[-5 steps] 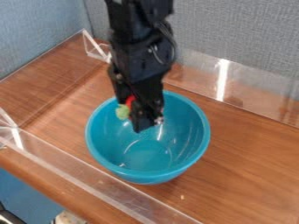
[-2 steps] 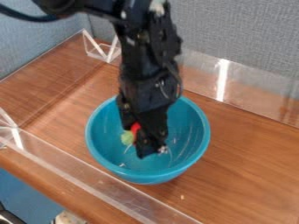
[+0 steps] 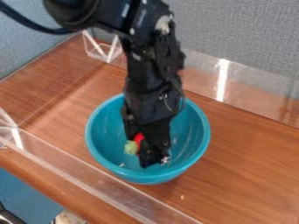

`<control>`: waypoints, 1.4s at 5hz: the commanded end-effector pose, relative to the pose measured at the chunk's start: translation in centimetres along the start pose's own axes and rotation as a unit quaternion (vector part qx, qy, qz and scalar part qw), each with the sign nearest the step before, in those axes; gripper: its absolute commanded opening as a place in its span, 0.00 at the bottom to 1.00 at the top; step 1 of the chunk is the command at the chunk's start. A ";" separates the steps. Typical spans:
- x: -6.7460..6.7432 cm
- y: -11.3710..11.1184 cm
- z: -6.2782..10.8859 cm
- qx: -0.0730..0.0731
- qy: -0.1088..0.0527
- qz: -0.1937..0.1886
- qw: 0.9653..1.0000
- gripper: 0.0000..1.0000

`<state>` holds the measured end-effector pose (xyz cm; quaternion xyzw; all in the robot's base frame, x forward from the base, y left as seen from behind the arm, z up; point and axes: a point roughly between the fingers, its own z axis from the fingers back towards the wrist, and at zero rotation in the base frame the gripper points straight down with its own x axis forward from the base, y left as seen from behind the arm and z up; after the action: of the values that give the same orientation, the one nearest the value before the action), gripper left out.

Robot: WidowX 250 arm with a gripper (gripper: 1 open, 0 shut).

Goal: Put the strawberry in the blue bowl

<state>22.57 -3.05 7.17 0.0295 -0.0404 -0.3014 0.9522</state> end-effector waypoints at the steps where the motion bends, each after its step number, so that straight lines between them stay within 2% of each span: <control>1: 0.3 0.1 0.2 0.002 -0.010 -0.001 1.000 0.00; 2: 0.2 0.3 0.4 0.000 -0.012 0.004 1.000 1.00; 3: 0.1 0.9 0.9 -0.003 -0.016 0.014 1.000 1.00; 4: 0.3 1.1 0.3 -0.008 -0.015 0.018 1.000 1.00; 7: -0.1 2.8 2.1 0.002 -0.027 0.029 0.999 1.00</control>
<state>23.04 -0.92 7.96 0.0134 -0.0378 -0.2745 0.9608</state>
